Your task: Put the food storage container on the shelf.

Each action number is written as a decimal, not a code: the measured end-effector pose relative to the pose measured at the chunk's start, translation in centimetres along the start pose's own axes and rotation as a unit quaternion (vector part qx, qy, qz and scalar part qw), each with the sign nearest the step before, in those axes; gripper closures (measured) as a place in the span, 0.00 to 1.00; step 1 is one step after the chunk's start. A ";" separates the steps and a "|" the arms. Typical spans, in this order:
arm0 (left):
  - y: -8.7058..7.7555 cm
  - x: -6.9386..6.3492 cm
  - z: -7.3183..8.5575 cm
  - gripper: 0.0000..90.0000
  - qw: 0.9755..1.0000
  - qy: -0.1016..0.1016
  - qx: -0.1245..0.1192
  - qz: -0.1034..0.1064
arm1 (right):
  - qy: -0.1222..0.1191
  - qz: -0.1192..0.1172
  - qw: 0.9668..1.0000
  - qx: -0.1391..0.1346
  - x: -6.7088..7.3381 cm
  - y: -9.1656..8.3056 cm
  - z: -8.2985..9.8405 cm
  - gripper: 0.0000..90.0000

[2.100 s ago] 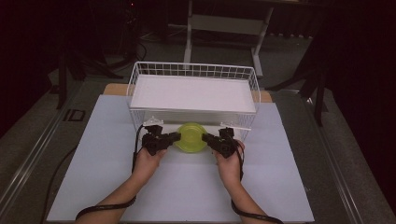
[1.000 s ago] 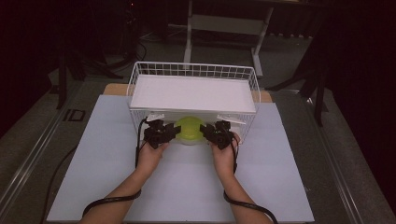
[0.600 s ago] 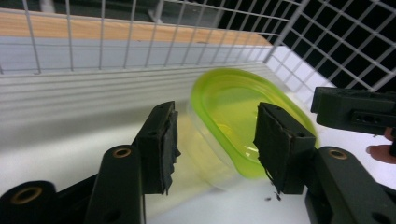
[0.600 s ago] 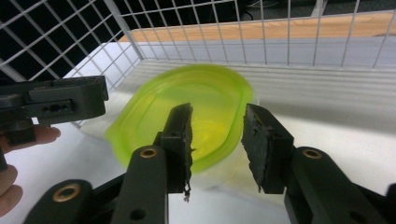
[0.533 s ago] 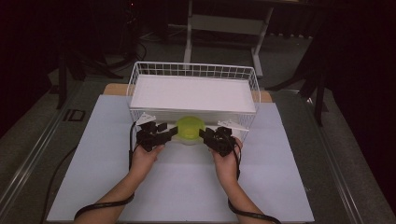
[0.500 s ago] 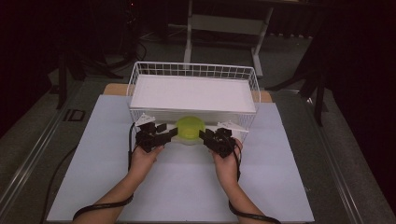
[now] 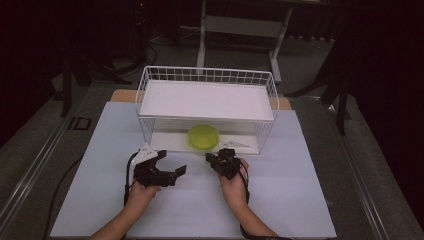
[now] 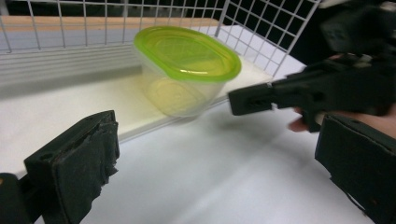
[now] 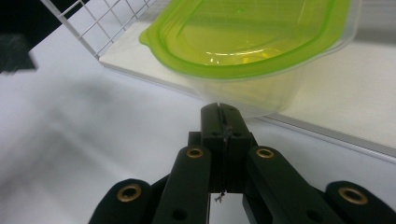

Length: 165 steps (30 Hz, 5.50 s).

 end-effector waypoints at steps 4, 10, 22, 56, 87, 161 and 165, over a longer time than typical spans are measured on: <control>-0.1 -0.2 0.4 0.01 1.000 0.004 0.005 -0.001 | 0.003 0.006 1.000 0.001 -0.2 0.9 -0.3 1.00; 0.0 -0.3 0.2 0.01 1.000 0.003 0.001 0.001 | 0.009 0.009 1.000 -0.007 -0.2 1.6 -1.0 1.00; 0.0 -0.3 0.3 0.01 1.000 0.004 0.001 -0.002 | 0.029 0.010 0.999 -0.012 -0.6 3.1 -2.5 0.98; -0.9 -2.9 -2.2 0.01 0.995 0.065 -0.024 0.064 | -0.081 -0.063 0.995 -0.021 2.9 -2.9 -0.7 0.23; -4.2 -2.3 -0.9 0.01 0.995 0.060 -0.016 0.079 | -0.112 -0.082 0.990 -0.037 1.3 -7.0 0.4 0.18; -9.9 0.8 3.5 0.01 0.999 0.040 -0.015 0.017 | -0.082 -0.033 0.996 -0.017 -7.4 -13.5 5.2 0.18; -10.3 1.5 3.2 0.01 0.999 0.035 -0.027 -0.002 | -0.072 -0.037 0.997 -0.021 -7.7 -13.5 5.1 0.18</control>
Point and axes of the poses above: each handheld gripper's, and its own axes: y roughly forward along the jaws, z roughly out of its underside, x roughly to its left, the point moved 9 cm from there along y, roughly forward along the jaws, and after that the axes turned 12 degrees about y, right-handed, at the moved point
